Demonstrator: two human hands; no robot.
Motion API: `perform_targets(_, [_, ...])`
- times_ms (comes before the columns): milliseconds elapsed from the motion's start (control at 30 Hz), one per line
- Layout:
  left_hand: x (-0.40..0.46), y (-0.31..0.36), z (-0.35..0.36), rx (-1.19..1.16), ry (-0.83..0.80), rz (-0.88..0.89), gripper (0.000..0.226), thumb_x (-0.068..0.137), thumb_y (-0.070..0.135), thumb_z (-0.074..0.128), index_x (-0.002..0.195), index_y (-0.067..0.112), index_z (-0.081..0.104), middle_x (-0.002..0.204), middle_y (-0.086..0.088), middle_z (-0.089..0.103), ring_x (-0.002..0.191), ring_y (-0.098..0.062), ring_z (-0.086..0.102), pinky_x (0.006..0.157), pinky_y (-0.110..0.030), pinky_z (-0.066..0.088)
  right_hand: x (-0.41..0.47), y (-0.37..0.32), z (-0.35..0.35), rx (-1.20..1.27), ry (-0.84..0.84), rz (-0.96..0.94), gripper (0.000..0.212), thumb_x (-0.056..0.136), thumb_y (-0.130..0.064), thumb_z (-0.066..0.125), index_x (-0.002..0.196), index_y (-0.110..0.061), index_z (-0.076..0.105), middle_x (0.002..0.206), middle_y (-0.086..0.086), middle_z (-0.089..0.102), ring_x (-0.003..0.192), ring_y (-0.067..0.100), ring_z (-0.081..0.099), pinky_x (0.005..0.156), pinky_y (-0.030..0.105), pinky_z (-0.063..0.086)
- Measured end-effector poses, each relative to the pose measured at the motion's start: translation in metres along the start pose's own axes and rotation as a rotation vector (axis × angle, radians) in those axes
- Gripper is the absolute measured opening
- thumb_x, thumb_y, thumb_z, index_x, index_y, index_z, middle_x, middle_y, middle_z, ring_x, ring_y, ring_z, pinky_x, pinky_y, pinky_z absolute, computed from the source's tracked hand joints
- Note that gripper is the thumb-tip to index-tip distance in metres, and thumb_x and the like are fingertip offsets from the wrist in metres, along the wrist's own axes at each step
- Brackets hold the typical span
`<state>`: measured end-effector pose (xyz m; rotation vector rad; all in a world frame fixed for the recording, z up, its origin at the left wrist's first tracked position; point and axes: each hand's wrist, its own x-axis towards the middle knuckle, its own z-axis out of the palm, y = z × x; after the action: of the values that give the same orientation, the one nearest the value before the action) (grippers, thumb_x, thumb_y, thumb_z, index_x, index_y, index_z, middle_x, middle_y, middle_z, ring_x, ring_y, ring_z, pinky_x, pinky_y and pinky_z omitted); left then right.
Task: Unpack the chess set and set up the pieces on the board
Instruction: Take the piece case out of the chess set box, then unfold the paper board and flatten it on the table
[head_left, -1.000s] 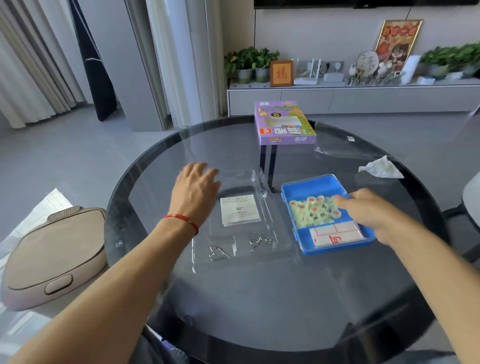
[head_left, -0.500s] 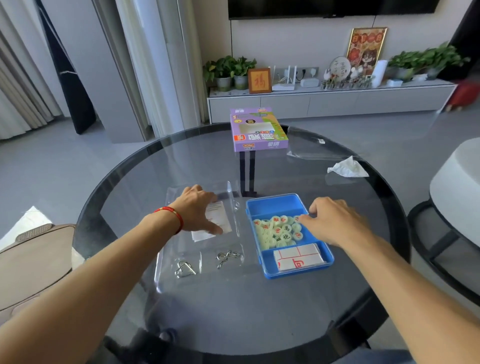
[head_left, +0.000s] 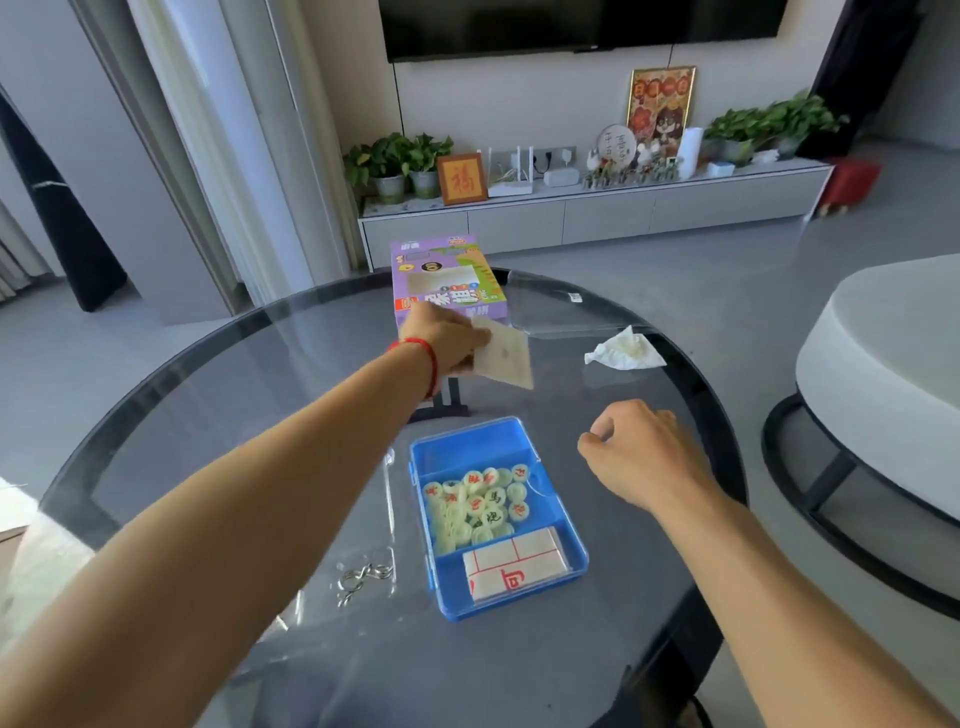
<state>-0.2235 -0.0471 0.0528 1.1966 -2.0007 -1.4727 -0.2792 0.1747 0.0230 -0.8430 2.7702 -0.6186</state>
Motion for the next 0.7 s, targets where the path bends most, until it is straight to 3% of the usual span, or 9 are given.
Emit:
perform_targets(67, [0.018,-0.007,0.033,-0.024,-0.028,-0.092,0.024,0.088,0.017,0.075,0.108,0.007,0.066,0.102,-0.014,0.071,0.082,-0.023,0.071,0.056,-0.023,0.06,0.0,0.005,-0.004,0.002,0.008,-0.001,0.026,0.094,-0.032,0.054,0.099,-0.012,0.07,0.096,0.004,0.072,0.097,0.031,0.064,0.075,0.037,0.054])
perform_targets(167, [0.041,-0.01,0.066,0.037,-0.024,-0.152,0.027,0.087,0.023,0.076,0.105,0.007,0.063,0.1,-0.015,0.073,0.082,-0.025,0.075,0.062,-0.027,0.062,-0.001,0.014,-0.008,0.009,0.025,-0.012,0.029,0.094,-0.031,0.054,0.104,-0.009,0.07,0.1,0.008,0.074,0.098,0.03,0.066,0.078,0.039,0.056])
perform_targets(267, [0.056,-0.01,0.088,0.107,0.041,-0.149,0.026,0.088,0.025,0.074,0.101,0.01,0.057,0.089,-0.01,0.072,0.079,-0.026,0.074,0.061,-0.028,0.062,0.001,0.021,-0.01,0.01,0.004,-0.007,0.022,0.093,-0.032,0.054,0.097,-0.016,0.069,0.093,0.002,0.072,0.09,0.025,0.065,0.073,0.036,0.056])
perform_targets(400, [0.067,-0.01,0.096,0.105,0.139,-0.123,0.028,0.087,0.016,0.074,0.107,0.01,0.054,0.09,-0.008,0.067,0.081,-0.024,0.068,0.073,-0.035,0.063,0.004,0.025,-0.011,0.034,-0.026,-0.029,0.013,0.093,-0.035,0.055,0.092,-0.026,0.065,0.092,-0.007,0.069,0.086,0.018,0.063,0.063,0.027,0.049])
perform_targets(567, [0.064,-0.01,0.083,0.203,0.152,-0.057,0.026,0.089,0.019,0.072,0.101,0.01,0.051,0.091,-0.005,0.064,0.082,-0.019,0.063,0.045,-0.019,0.044,0.001,0.016,-0.011,0.095,-0.023,-0.093,0.014,0.095,-0.036,0.056,0.098,-0.028,0.066,0.096,-0.009,0.069,0.092,0.018,0.063,0.074,0.031,0.056])
perform_targets(633, [0.06,-0.013,0.076,0.282,0.146,0.009,0.019,0.091,0.021,0.067,0.099,0.011,0.053,0.094,-0.006,0.065,0.093,-0.024,0.067,0.055,-0.024,0.05,0.001,0.011,-0.008,0.093,-0.025,-0.109,0.014,0.095,-0.036,0.056,0.098,-0.028,0.066,0.097,-0.009,0.068,0.095,0.018,0.062,0.078,0.033,0.057])
perform_targets(700, [0.057,-0.019,0.064,0.29,0.163,0.072,0.012,0.091,0.017,0.061,0.1,0.008,0.062,0.106,-0.009,0.069,0.1,-0.028,0.067,0.077,-0.035,0.058,0.001,0.007,-0.004,0.073,-0.034,-0.13,0.014,0.096,-0.036,0.056,0.098,-0.028,0.066,0.098,-0.008,0.069,0.097,0.018,0.061,0.078,0.032,0.054])
